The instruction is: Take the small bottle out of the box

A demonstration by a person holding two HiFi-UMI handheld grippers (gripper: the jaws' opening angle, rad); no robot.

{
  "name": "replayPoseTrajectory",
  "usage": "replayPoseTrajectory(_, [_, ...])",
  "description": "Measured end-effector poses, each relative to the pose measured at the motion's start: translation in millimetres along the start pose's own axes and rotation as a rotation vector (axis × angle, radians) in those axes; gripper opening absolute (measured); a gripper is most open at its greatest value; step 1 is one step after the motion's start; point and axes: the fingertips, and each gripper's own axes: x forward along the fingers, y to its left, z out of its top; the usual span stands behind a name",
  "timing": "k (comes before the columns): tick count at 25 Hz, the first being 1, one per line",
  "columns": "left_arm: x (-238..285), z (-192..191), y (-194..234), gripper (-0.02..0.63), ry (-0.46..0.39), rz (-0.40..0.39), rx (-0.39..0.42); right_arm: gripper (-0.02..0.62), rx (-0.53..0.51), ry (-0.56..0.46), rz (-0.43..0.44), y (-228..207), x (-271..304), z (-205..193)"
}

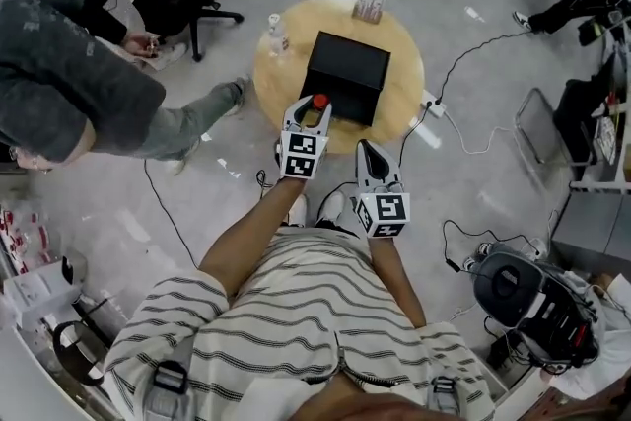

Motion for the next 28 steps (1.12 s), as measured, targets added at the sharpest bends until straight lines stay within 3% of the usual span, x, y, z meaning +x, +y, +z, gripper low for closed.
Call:
replayPoseTrajectory(12, [-55.7, 10.1, -1.9, 0.149, -0.053, -0.030, 0.052, 0.011, -0.001, -0.029, 0.018, 27.7, -5.0, 5.8])
replayPoseTrajectory(28, [-81.3, 14.0, -10.0, 0.149, -0.081, -0.062, 0.090, 0.011, -0.011, -0.051, 0.027, 20.2, -1.4, 13.0])
